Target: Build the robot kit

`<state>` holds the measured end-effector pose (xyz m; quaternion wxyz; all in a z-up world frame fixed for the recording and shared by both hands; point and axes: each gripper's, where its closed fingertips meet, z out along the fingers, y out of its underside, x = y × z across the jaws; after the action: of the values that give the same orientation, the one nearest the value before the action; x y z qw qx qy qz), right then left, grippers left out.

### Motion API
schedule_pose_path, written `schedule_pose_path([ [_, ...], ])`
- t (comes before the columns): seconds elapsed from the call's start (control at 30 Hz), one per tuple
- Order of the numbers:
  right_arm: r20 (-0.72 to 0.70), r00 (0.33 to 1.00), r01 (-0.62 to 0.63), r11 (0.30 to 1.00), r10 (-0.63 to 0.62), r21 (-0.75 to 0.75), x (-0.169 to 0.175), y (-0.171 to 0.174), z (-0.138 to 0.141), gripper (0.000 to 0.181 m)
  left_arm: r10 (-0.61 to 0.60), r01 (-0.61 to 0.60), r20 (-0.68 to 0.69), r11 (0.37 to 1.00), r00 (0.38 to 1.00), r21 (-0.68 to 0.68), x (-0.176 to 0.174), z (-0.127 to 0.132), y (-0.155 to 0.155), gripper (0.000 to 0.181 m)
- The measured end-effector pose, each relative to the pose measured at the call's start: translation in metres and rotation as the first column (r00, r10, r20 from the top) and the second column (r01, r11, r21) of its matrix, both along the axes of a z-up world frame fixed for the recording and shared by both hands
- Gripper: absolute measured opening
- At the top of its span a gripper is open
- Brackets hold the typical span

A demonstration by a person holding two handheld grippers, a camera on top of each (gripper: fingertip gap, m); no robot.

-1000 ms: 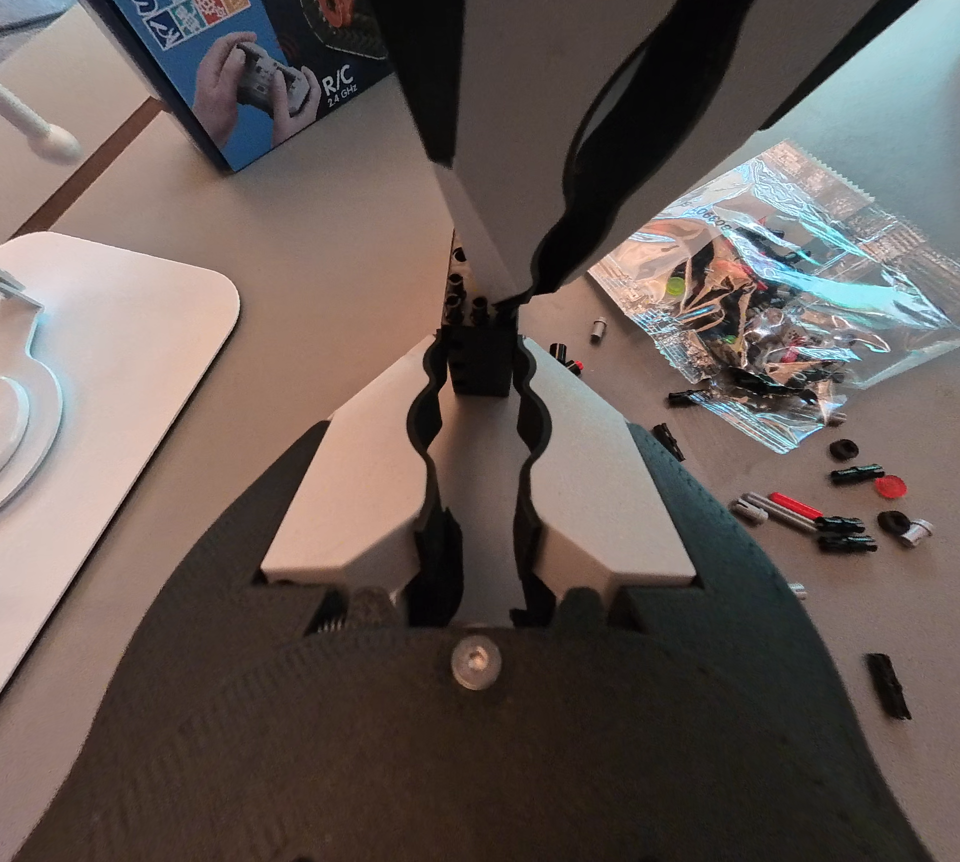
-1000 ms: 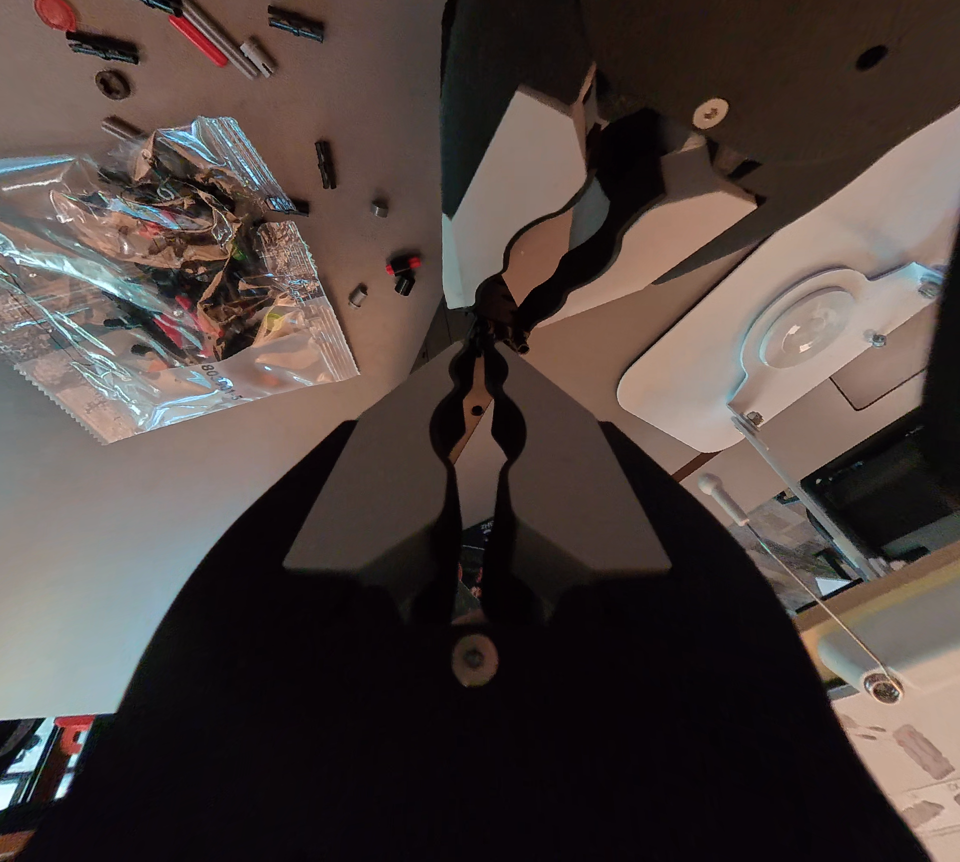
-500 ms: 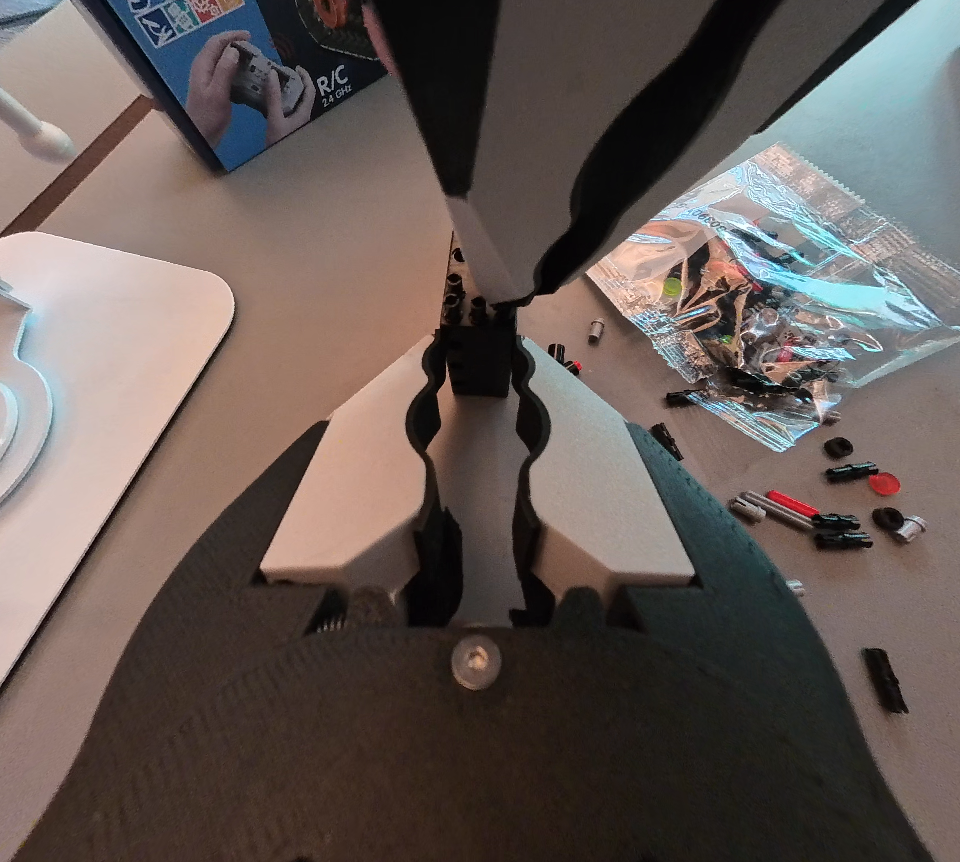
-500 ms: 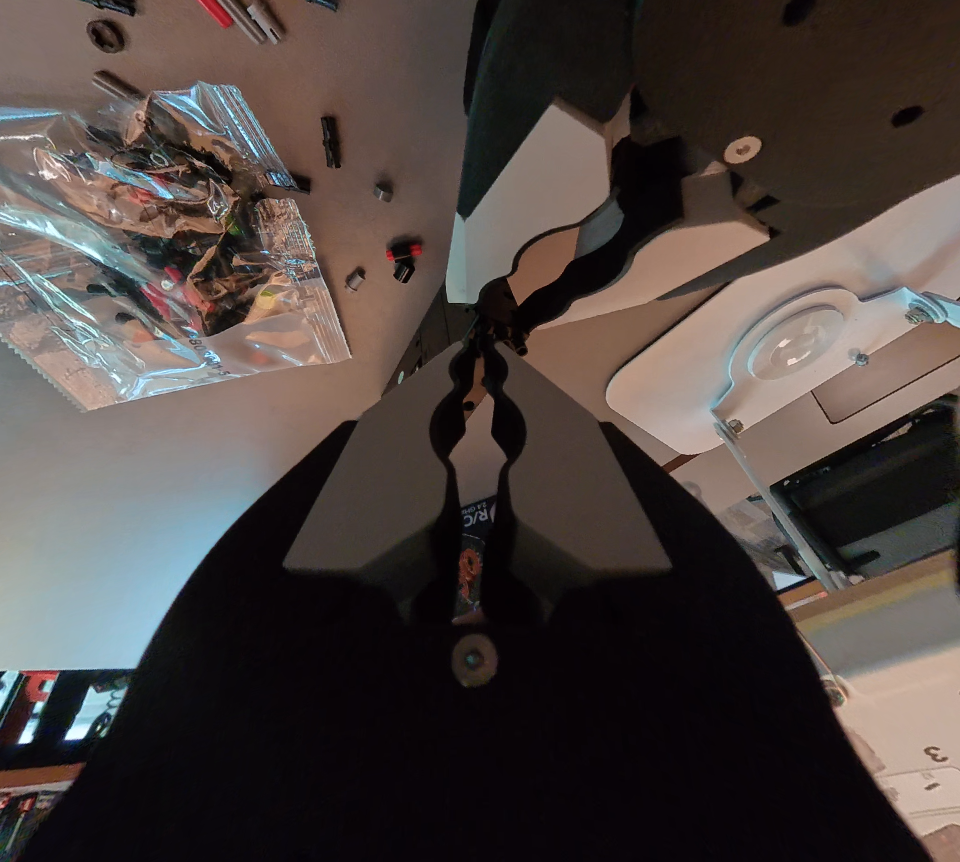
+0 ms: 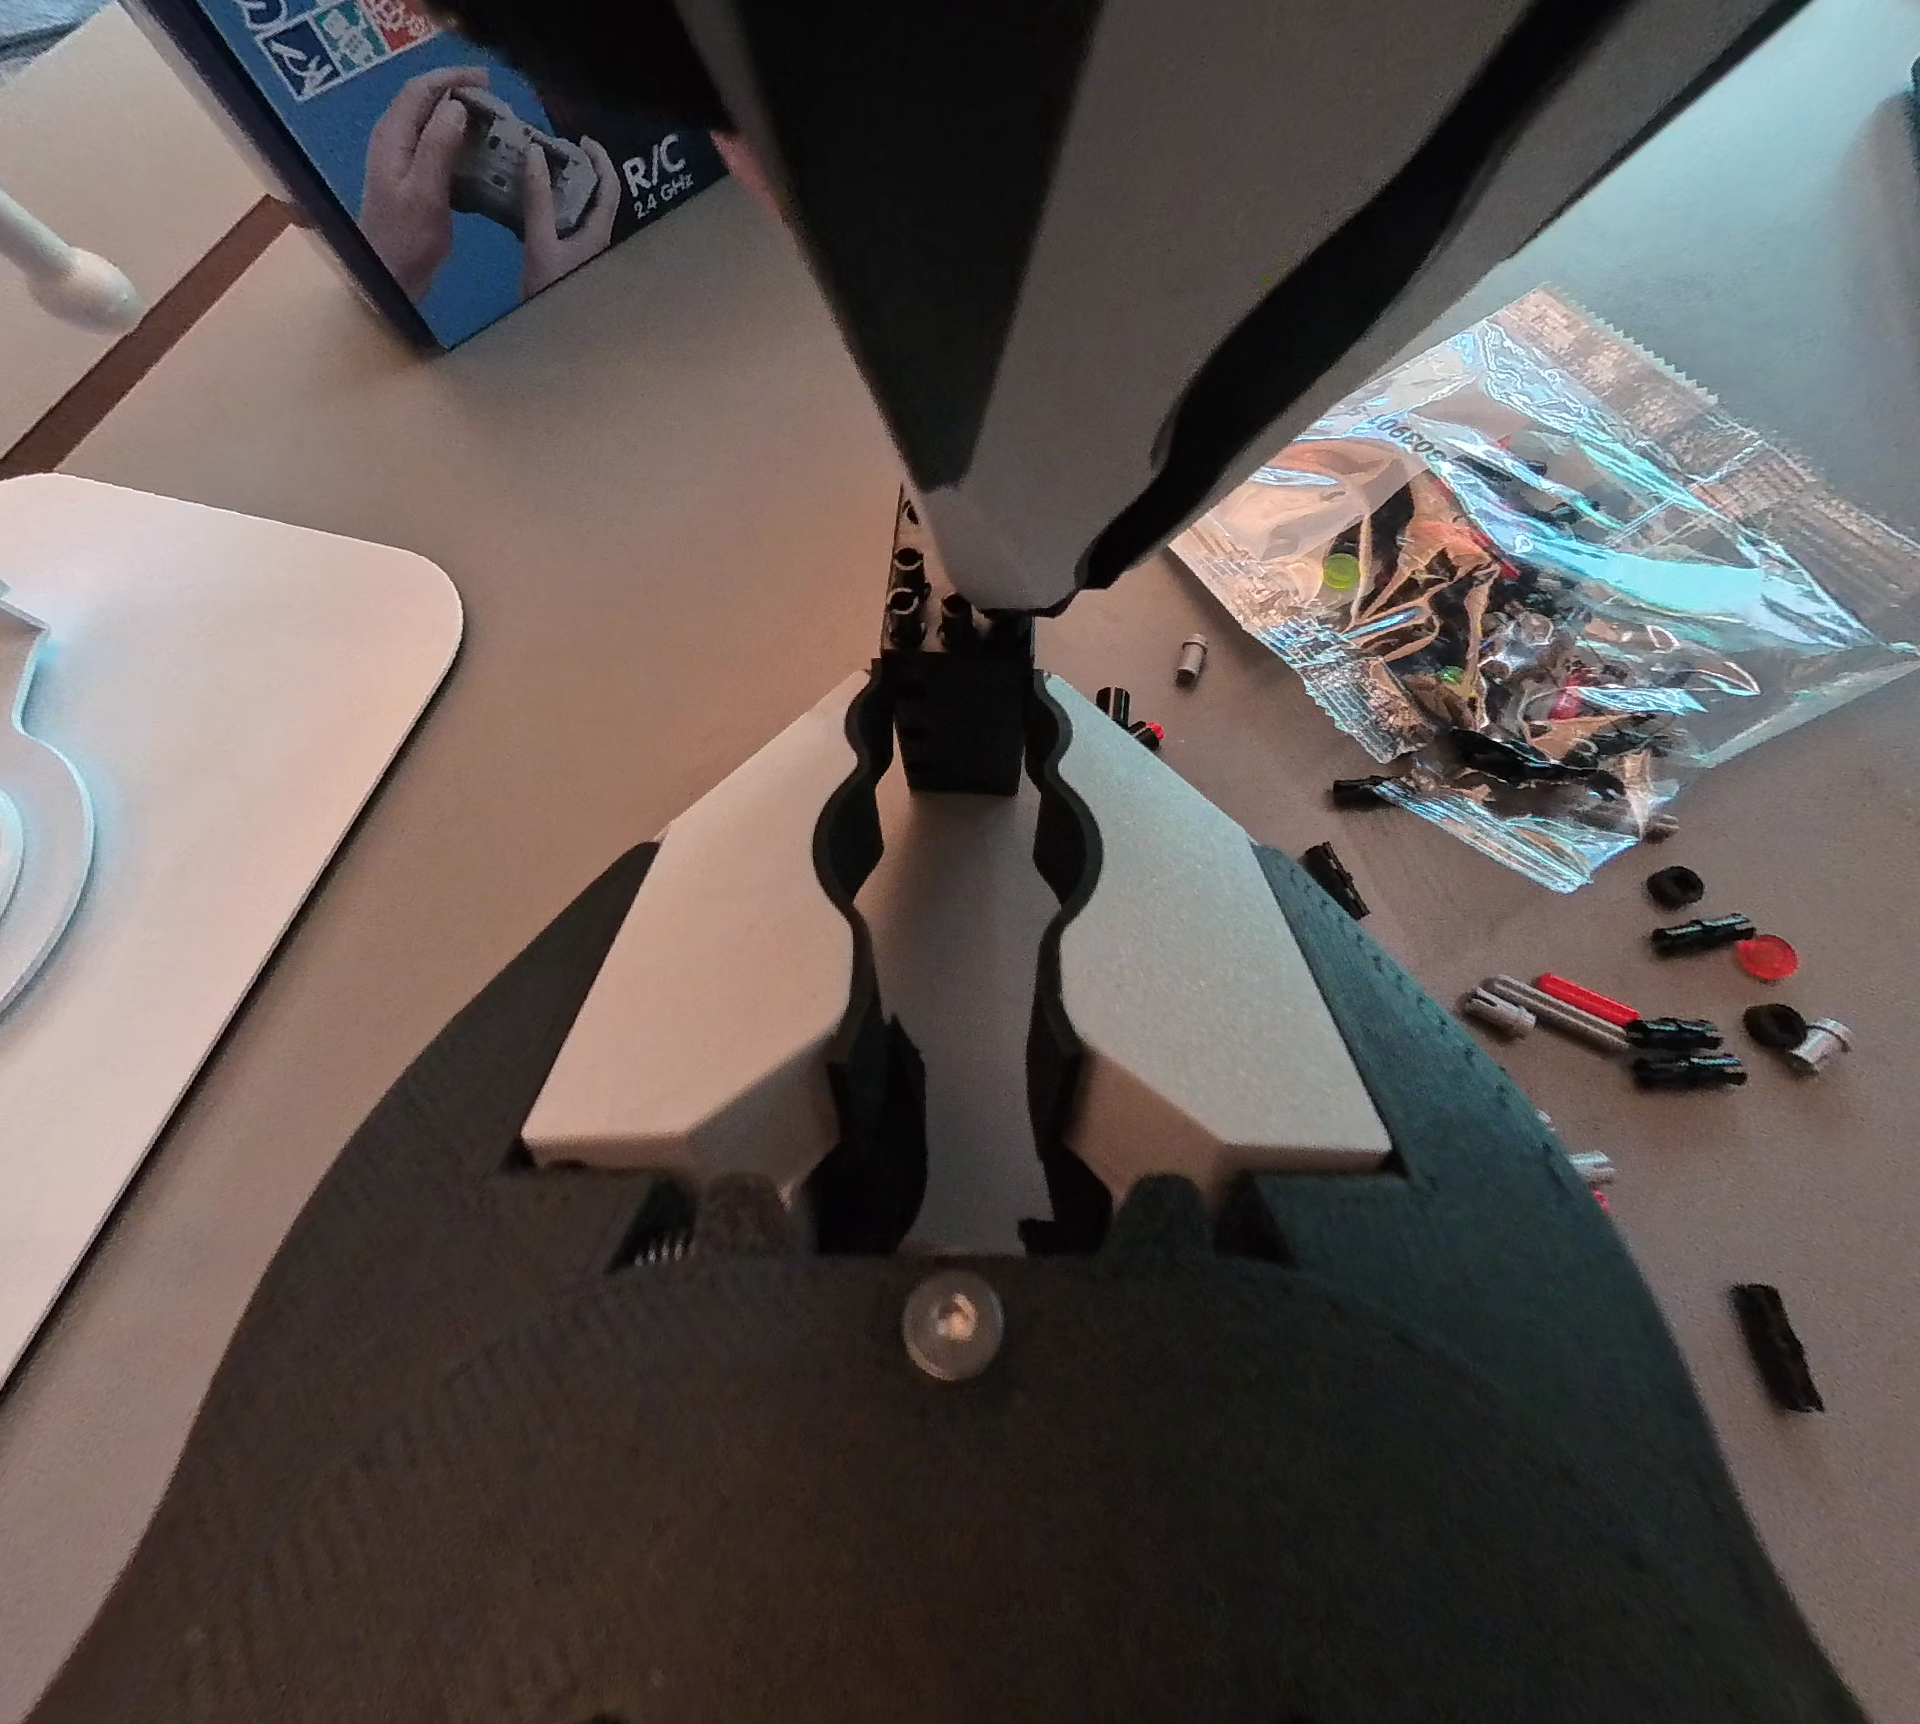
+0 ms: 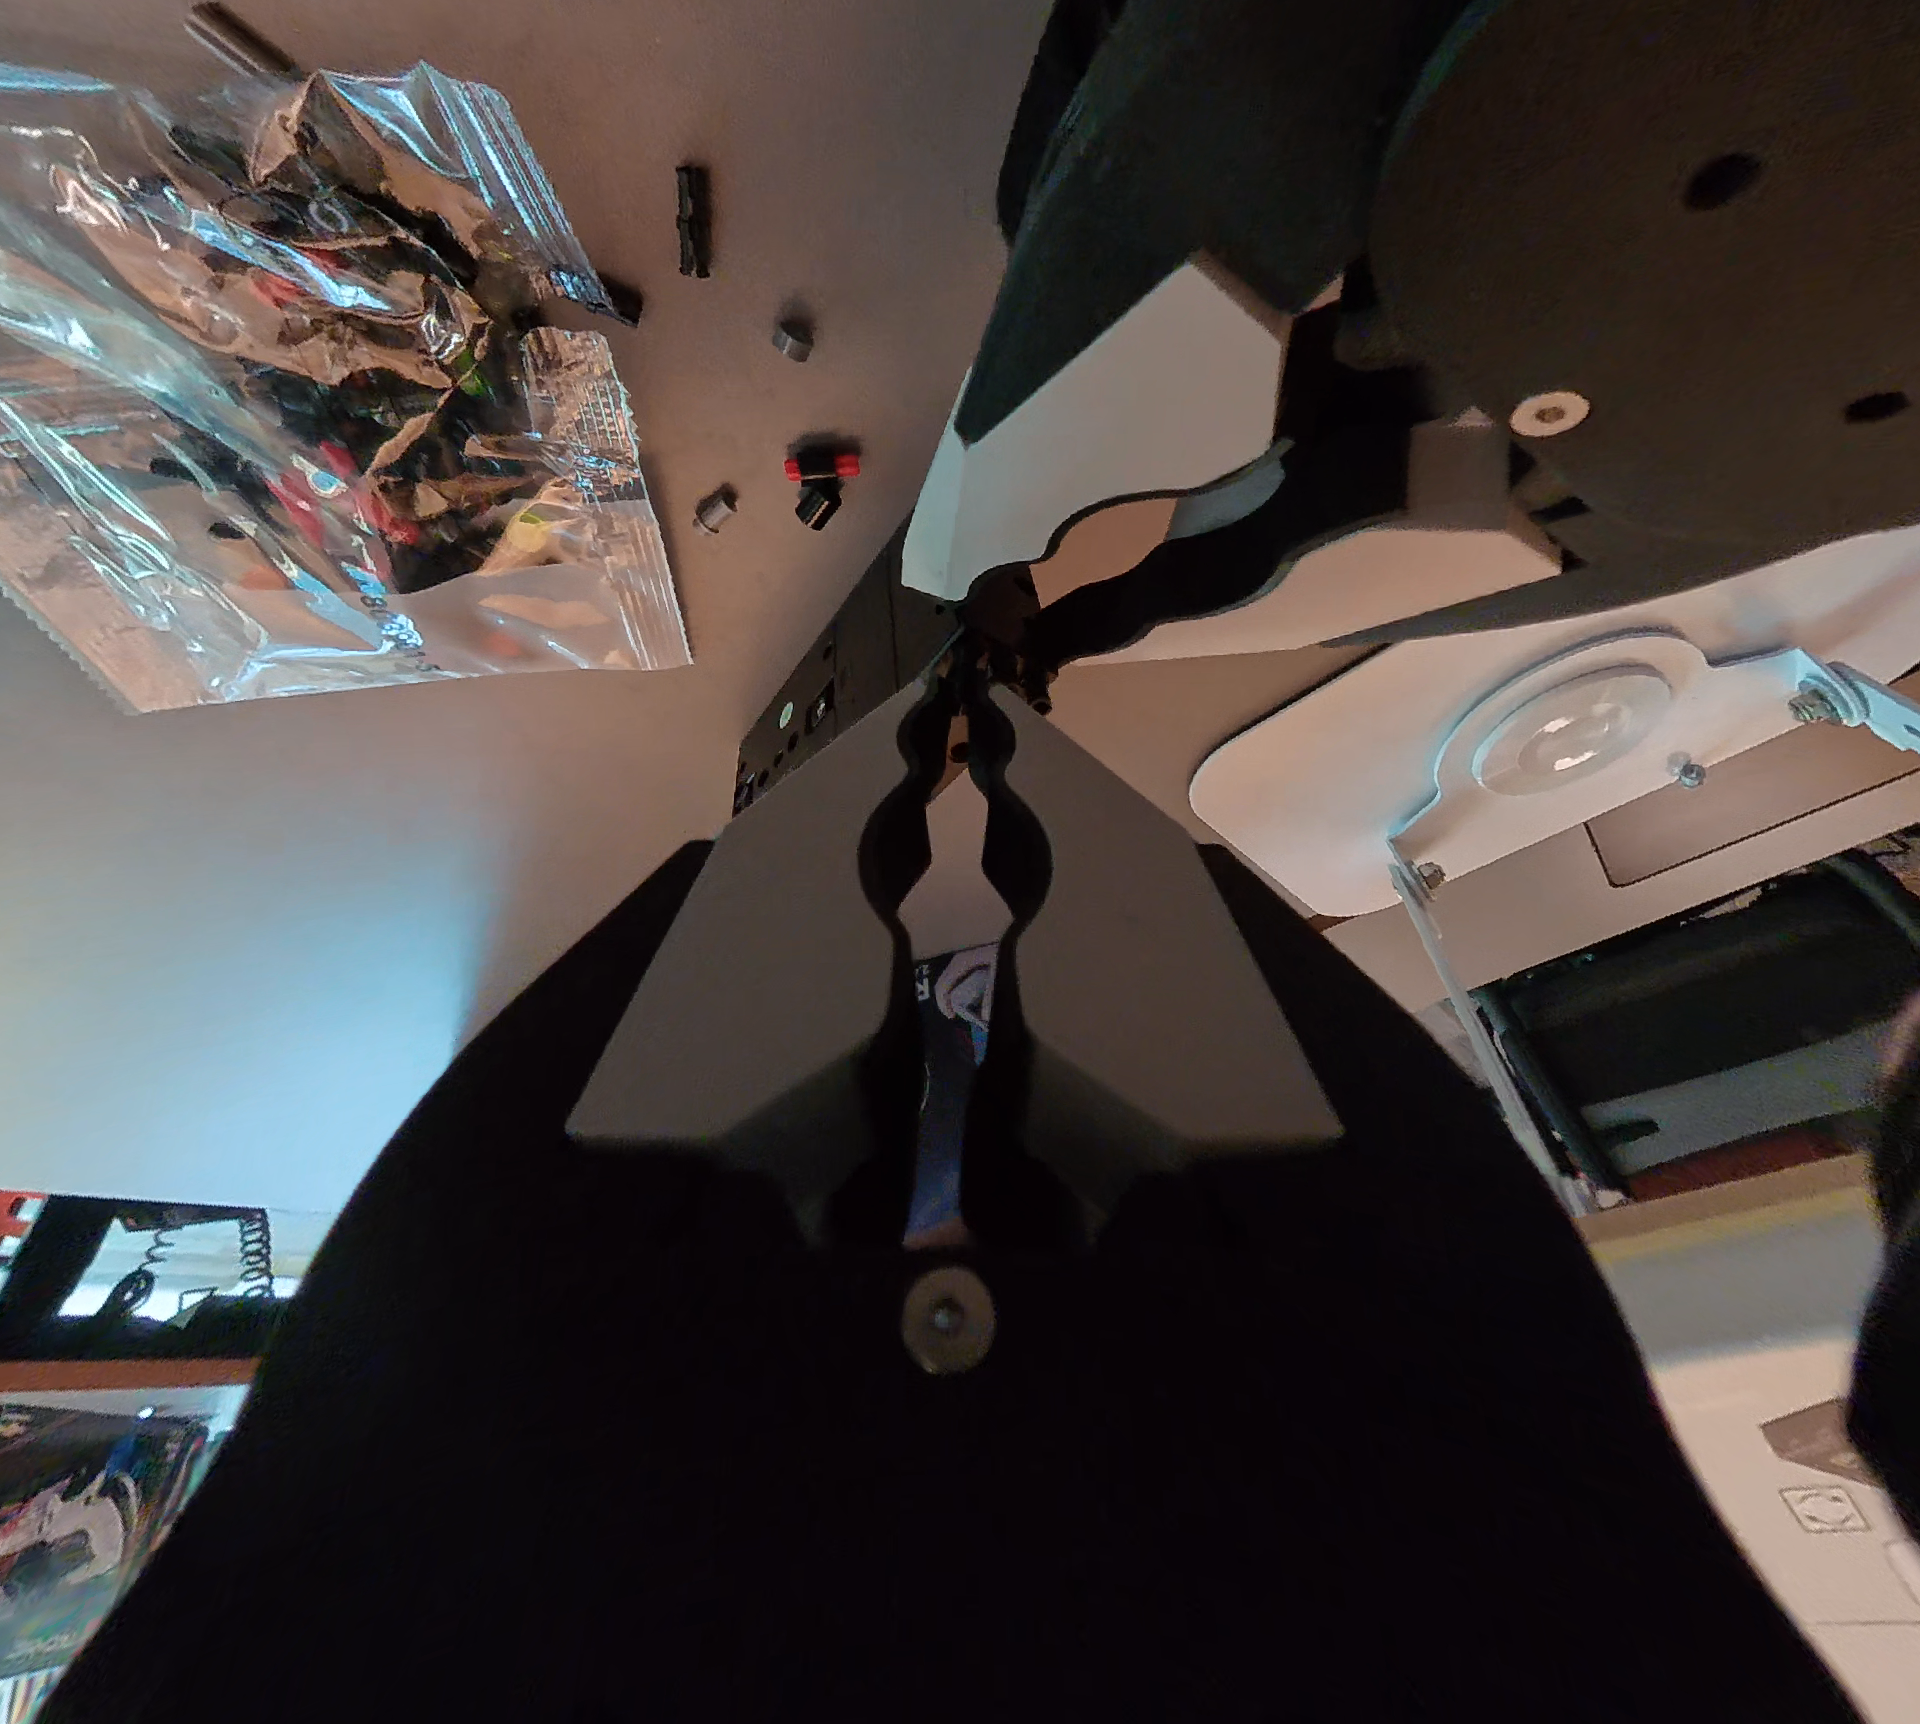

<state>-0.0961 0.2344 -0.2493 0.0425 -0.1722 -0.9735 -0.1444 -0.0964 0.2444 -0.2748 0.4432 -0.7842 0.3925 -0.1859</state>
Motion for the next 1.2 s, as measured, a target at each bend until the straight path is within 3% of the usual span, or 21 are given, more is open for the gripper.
schedule_pose_path([
  [0.17,0.002,1.0,0.019,1.0,-0.019,-0.022,-0.0011,0.0018,-0.0001,0.001,0.003,-0.003,0.009,1.0,1.0,-0.006,-0.0005,-0.0004,0.0006,0.023],
  [0.47,-0.159,0.985,0.059,0.996,-0.069,-0.069,-0.0007,0.0023,0.0003,0.001,0.01,-0.01,0.01,1.0,1.0,0.001,0.0004,-0.0002,0.0014,0.023],
  [0.73,-0.039,0.995,-0.091,0.994,0.093,0.061,0.0005,0.0016,0.0013,0.001,-0.019,0.019,0.013,1.0,1.0,-0.003,0.0025,-0.0003,0.0002,0.023],
  [1.2,-0.023,0.995,-0.098,0.992,0.1,0.075,0.0019,0.0046,0.0004,0.001,-0.032,0.032,0.013,0.999,0.999,-0.004,0.0031,-0.0003,0.0006,0.023],
])
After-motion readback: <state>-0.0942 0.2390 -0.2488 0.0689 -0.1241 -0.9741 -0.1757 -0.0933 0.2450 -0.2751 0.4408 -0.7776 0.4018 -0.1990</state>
